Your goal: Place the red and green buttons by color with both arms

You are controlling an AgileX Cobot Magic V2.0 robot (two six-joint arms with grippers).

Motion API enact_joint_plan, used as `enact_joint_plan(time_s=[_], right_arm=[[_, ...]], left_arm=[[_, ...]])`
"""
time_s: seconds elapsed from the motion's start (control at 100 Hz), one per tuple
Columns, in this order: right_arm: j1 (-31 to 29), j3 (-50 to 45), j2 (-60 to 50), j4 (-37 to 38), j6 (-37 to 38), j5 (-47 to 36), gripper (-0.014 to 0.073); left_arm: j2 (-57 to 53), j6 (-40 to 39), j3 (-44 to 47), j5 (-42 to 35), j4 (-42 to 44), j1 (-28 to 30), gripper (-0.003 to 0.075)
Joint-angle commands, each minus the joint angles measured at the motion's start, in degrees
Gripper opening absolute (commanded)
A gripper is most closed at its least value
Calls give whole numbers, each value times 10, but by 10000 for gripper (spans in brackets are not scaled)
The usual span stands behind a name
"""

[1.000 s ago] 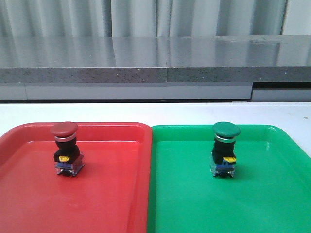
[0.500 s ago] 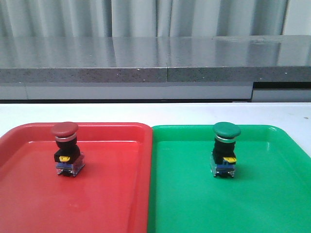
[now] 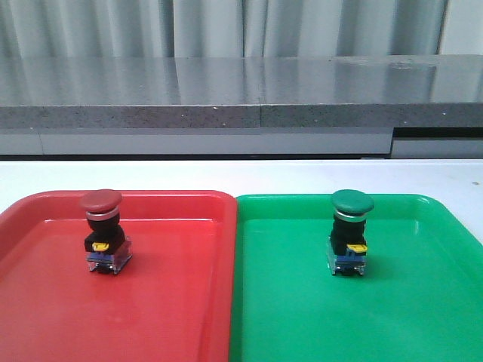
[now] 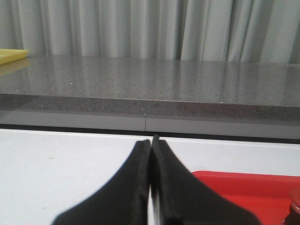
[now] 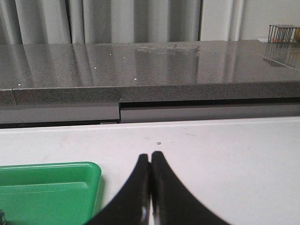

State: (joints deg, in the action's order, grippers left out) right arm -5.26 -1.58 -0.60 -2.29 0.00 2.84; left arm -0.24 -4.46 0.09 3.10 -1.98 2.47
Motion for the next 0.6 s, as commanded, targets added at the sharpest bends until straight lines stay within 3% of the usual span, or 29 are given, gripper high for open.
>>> enact_joint_plan(time_s=[0.0,0.59], right_arm=[[-3,10,-13,8,-15,-38,-57],[-2,10,-13,10,-24,-32,-57]], left_arm=[[-19,-5,7,-45,-1,-1,-20],[-19,-5,7,-45,-1,-1,-20]])
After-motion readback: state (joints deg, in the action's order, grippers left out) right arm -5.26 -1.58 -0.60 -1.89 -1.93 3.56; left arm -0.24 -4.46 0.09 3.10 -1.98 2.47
